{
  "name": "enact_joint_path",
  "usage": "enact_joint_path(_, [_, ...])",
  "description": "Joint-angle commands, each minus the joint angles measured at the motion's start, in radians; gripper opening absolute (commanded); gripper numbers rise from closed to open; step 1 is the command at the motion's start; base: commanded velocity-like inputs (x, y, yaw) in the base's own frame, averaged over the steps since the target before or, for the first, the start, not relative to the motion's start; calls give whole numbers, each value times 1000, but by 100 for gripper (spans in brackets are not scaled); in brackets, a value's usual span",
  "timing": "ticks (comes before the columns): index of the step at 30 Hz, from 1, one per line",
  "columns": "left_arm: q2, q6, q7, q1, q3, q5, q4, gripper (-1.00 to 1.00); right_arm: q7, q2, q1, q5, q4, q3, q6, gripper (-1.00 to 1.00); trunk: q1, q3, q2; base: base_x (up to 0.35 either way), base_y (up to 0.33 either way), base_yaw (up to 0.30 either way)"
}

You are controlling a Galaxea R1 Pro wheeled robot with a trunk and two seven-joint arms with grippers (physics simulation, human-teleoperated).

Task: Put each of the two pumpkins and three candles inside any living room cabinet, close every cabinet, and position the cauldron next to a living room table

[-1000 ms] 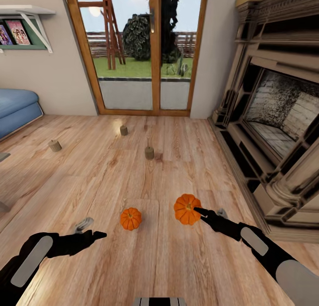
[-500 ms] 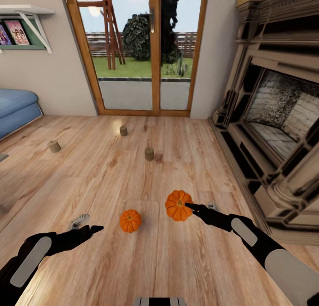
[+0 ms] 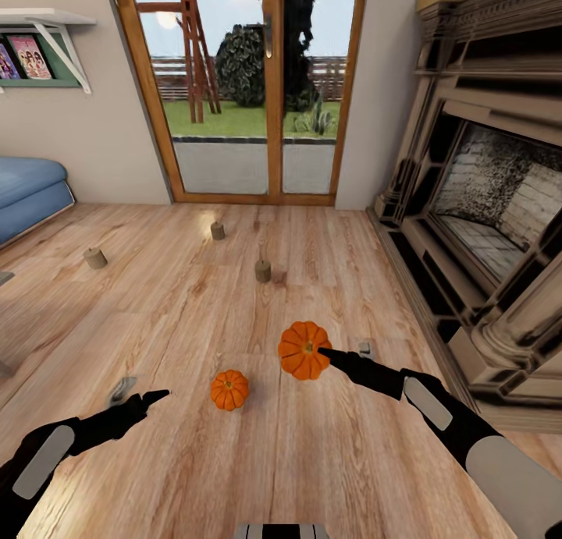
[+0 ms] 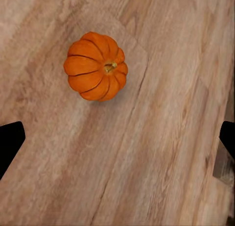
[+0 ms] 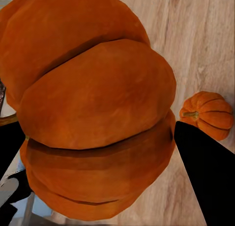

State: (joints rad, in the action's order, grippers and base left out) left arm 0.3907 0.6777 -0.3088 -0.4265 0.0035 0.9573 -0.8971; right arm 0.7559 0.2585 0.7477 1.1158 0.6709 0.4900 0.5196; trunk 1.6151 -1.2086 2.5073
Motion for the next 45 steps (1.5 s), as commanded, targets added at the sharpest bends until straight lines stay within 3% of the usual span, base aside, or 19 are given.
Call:
enact_joint_path(1, [1, 5, -27, -14, 4, 4, 47, 100, 1, 1, 1, 6, 4, 4, 4, -100, 0, -1, 0, 0, 0, 0])
enact_joint_path(7, [2, 5, -142, -62, 10, 1, 155, 100, 5, 1, 1, 2, 12, 2, 3, -100, 0, -1, 0, 0, 0, 0])
enact_joint_path(13, [12, 9, -151, -108, 10, 0, 170, 100, 5, 0, 1, 1, 13, 2, 2, -100, 0, -1, 0, 0, 0, 0])
enact_joint_path(16, [59, 16, -183, -134, 13, 21, 210, 100, 6, 0, 1, 1, 13, 2, 2, -100, 0, -1, 0, 0, 0, 0])
enact_joint_path(19, [89, 12, -260, -140, 21, 42, 237, 100, 6, -1, 1, 1, 13, 2, 2, -100, 0, -1, 0, 0, 0, 0])
enact_joint_path(23, [102, 16, -285, -141, 87, 49, 250, 100, 6, 0, 1, 1, 13, 3, 2, -100, 0, -1, 0, 0, 0, 0])
enact_joint_path(24, [101, 16, -285, -141, 116, 47, 257, 100, 6, 0, 1, 1, 13, 3, 2, -100, 0, -1, 0, 0, 0, 0])
enact_joint_path(27, [97, 14, -284, -141, 144, 44, 278, 100, 7, 1, 1, 1, 13, 2, 3, -100, 0, -1, 0, 0, 0, 0])
enact_joint_path(36, [91, 5, -282, -141, 152, 43, 300, 100, 15, -1, 1, 1, 14, 2, 2, -100, 4, -36, 2, 0, 0, 0])
enact_joint_path(38, [87, 3, -282, -141, 153, 43, 300, 100, 34, -1, 1, 1, 14, 2, 2, -100, 5, -43, 3, 0, 0, 0])
enact_joint_path(45, [33, -35, -262, -141, 149, 35, 300, 100, 181, -1, 1, 1, 15, 3, -9, -100, 8, -70, 5, 0, 0, 0])
